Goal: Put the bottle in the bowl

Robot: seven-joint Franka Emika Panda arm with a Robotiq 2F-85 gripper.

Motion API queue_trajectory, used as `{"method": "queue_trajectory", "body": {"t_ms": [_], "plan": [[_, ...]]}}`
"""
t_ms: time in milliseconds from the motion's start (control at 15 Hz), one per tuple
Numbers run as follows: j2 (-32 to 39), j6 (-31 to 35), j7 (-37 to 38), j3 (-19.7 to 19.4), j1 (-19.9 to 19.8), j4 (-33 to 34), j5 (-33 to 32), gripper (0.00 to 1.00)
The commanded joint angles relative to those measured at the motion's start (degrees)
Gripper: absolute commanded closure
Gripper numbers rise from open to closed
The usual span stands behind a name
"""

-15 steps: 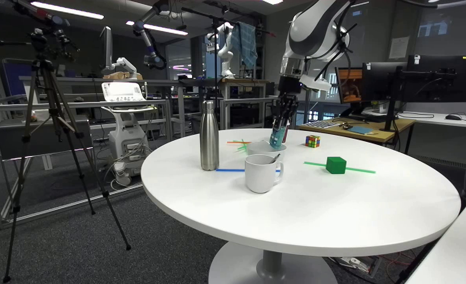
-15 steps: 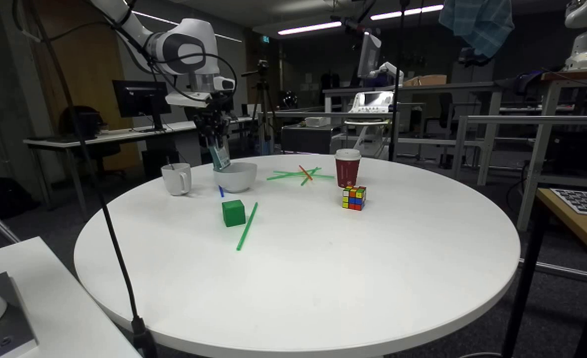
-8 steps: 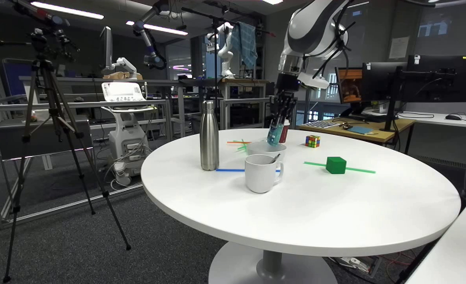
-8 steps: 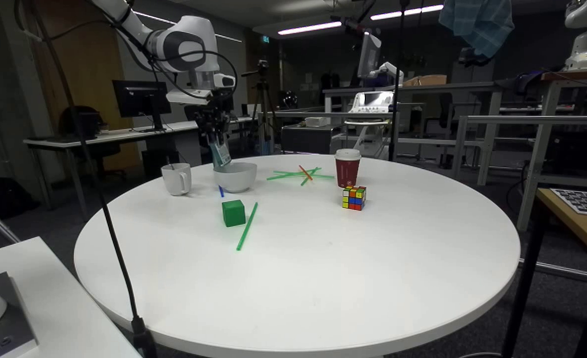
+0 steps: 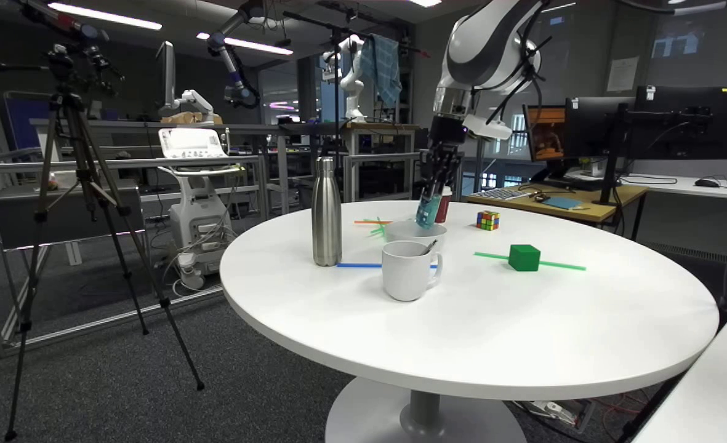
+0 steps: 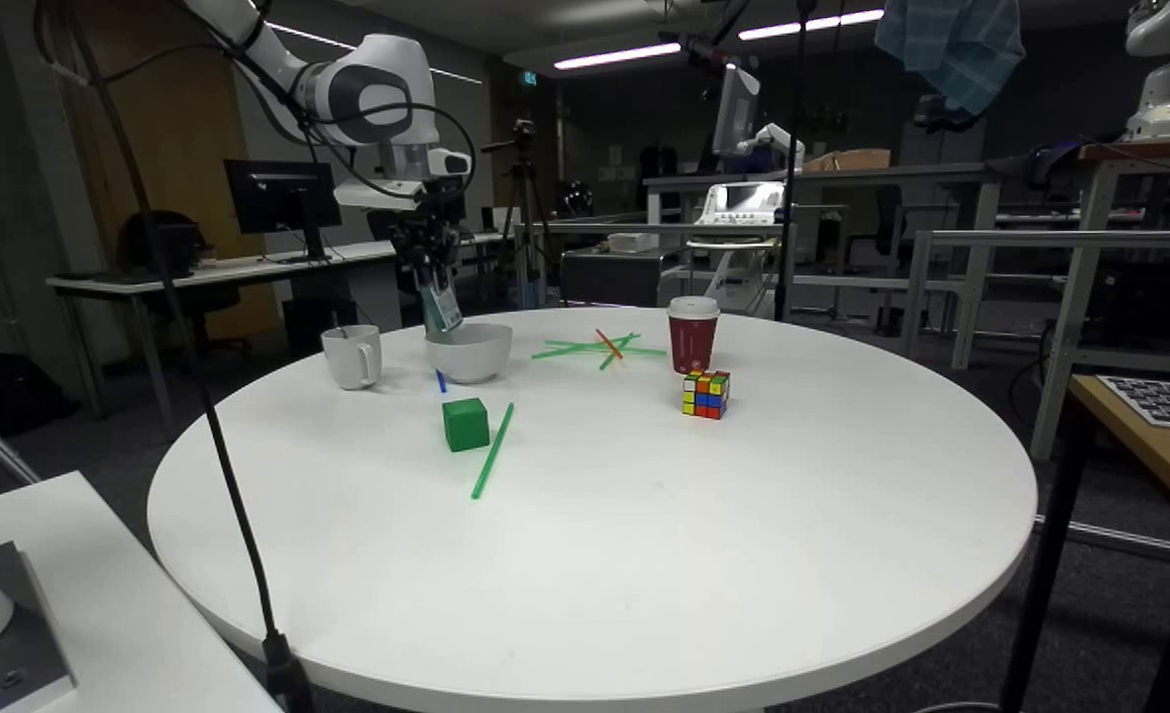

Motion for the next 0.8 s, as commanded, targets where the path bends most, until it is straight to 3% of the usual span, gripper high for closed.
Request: {"method": "queue_trajectory", "body": {"t_ms": [0,733], "plan": [[3.0,-0.1,1.3,0.3,-0.6,3.5,-1.3,0.89],[8.5,-0.9,0.6,0.1,-1.4,8.4,-0.8,0.89]]}}
